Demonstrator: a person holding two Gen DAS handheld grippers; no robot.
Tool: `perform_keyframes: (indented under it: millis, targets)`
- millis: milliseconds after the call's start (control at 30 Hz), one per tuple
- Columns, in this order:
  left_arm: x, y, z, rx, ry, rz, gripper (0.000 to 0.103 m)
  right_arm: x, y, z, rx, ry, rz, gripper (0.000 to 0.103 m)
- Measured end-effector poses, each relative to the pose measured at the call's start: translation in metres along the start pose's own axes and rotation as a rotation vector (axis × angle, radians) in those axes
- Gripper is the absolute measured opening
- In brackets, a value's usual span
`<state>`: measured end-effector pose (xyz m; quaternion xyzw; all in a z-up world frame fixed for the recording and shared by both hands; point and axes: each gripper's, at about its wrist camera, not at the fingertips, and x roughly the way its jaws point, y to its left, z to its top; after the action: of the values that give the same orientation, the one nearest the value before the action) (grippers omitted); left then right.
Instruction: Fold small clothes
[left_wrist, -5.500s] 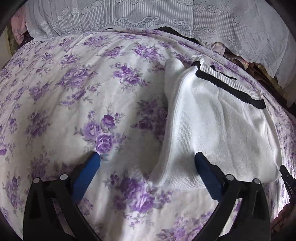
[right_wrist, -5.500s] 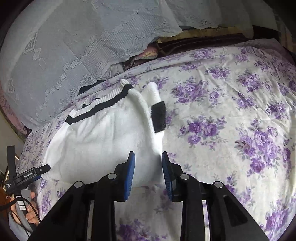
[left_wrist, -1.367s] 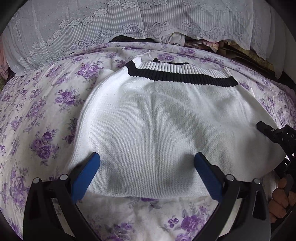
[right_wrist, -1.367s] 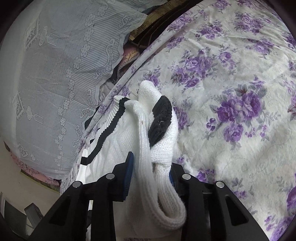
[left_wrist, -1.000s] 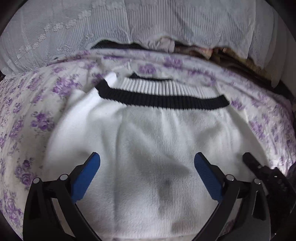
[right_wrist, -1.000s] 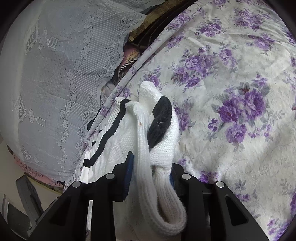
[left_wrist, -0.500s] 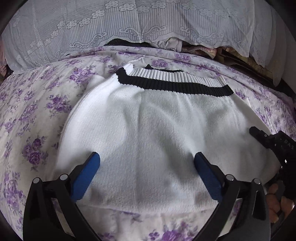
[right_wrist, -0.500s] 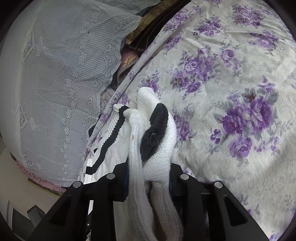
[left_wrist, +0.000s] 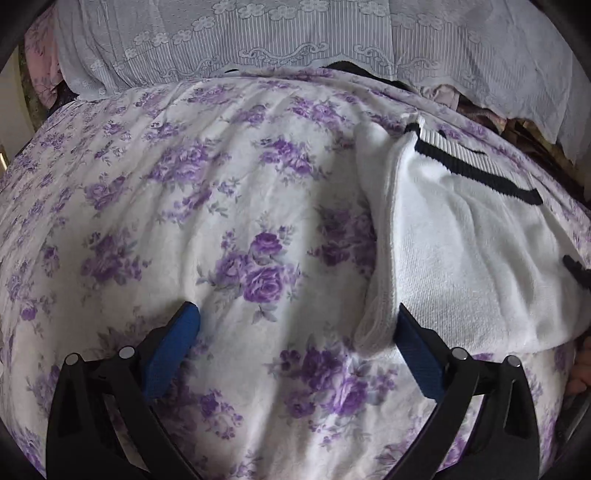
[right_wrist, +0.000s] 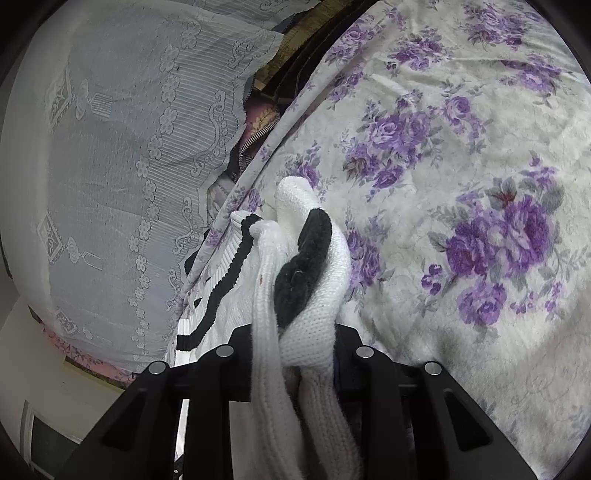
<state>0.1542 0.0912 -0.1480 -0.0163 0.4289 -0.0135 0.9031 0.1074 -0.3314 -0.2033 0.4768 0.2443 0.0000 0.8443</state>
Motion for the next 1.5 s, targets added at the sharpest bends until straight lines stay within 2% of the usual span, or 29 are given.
perform_keyframes:
  millis: [67,133,233,367,533,667,733,833,967,1233,1500]
  targets:
    - [-0.006,-0.012,-0.001,0.056,-0.061,0.059,0.099,-0.001,0.003,-0.001,-0.010,-0.006,-0.022,0.027]
    - [-0.002,-0.022,-0.002,0.094,-0.073,0.104,0.099,-0.001,0.010,-0.003,-0.026,-0.012,-0.068,0.026]
    - [0.000,-0.019,0.001,0.068,-0.058,0.076,0.099,-0.004,0.026,-0.005,-0.046,-0.031,-0.121,0.026]
    - [0.002,-0.001,0.008,-0.016,-0.031,0.006,0.099,-0.009,0.055,-0.007,-0.084,-0.061,-0.148,0.025]
    - [-0.001,0.018,0.014,-0.103,-0.030,-0.061,0.099,-0.012,0.098,-0.016,-0.192,-0.071,-0.189,0.025]
    - [-0.005,0.025,0.019,-0.120,-0.062,0.013,0.099,-0.009,0.124,-0.023,-0.238,-0.070,-0.208,0.025]
    - [-0.006,0.034,0.022,-0.145,-0.067,0.017,0.099,-0.007,0.136,-0.027,-0.261,-0.070,-0.217,0.025]
    - [-0.005,0.050,0.026,-0.209,-0.053,-0.030,0.099,-0.002,0.153,-0.035,-0.297,-0.067,-0.228,0.025]
    - [0.001,0.064,0.029,-0.263,-0.030,-0.042,0.099,0.006,0.173,-0.047,-0.337,-0.058,-0.228,0.025]
    - [0.002,0.069,0.032,-0.274,-0.025,-0.048,0.099,0.030,0.214,-0.079,-0.410,-0.008,-0.194,0.025]
    - [0.004,0.080,0.033,-0.322,-0.020,-0.073,0.099,0.063,0.239,-0.132,-0.510,0.079,-0.179,0.025]
